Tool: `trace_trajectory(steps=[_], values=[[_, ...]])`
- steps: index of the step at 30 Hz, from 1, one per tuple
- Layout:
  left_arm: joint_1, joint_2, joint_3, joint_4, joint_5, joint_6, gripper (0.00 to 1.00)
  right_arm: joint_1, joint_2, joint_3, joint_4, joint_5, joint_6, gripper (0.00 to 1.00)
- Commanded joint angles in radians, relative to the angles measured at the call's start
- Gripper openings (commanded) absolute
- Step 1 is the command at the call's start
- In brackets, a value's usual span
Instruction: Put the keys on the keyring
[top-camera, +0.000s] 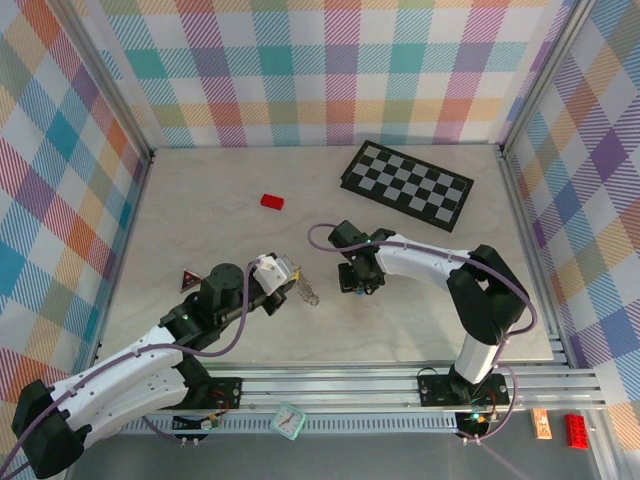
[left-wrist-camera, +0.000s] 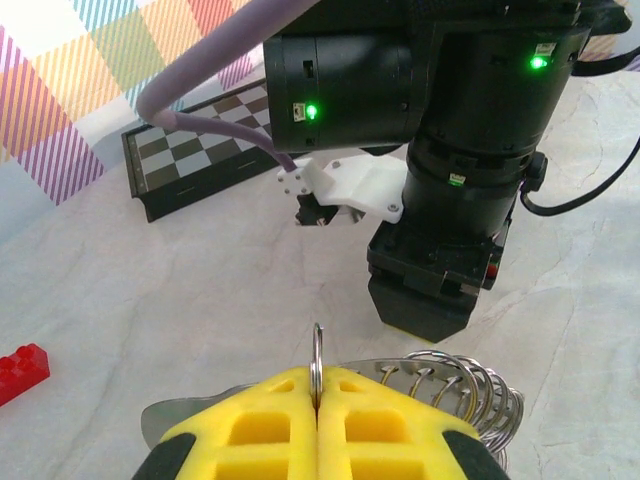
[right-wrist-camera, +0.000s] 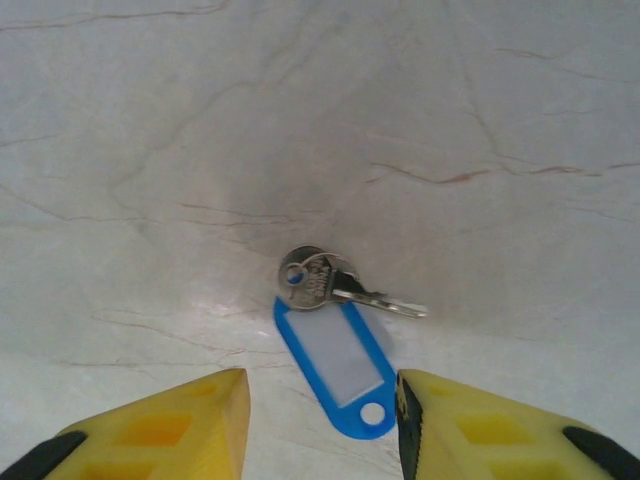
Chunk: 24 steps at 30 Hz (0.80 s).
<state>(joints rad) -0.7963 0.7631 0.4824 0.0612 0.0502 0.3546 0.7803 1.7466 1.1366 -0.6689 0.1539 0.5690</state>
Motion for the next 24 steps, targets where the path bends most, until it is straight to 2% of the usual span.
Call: trace_trajectory(steps=[1, 13, 19, 21, 24], values=[[-0.006, 0.003, -0.005, 0.044, -0.003, -0.008, 0.0, 0.004, 0.032, 0.018, -0.032, 0.017, 0.022, 0.44], [-0.007, 0.016, -0.002, 0.049, 0.008, -0.009, 0.0, 0.004, 0.126, 0.095, -0.007, 0.014, 0.014, 0.42], [-0.007, 0.024, -0.001, 0.054, 0.011, -0.003, 0.0, 0.004, 0.112, 0.088, -0.049, 0.039, 0.004, 0.31], [-0.007, 0.029, 0.001, 0.055, 0.011, -0.001, 0.0, 0.005, 0.093, 0.068, -0.076, 0.044, 0.0, 0.23], [-0.007, 0.034, -0.001, 0.063, 0.012, 0.001, 0.0, 0.005, 0.047, 0.025, -0.101, 0.05, -0.003, 0.19]])
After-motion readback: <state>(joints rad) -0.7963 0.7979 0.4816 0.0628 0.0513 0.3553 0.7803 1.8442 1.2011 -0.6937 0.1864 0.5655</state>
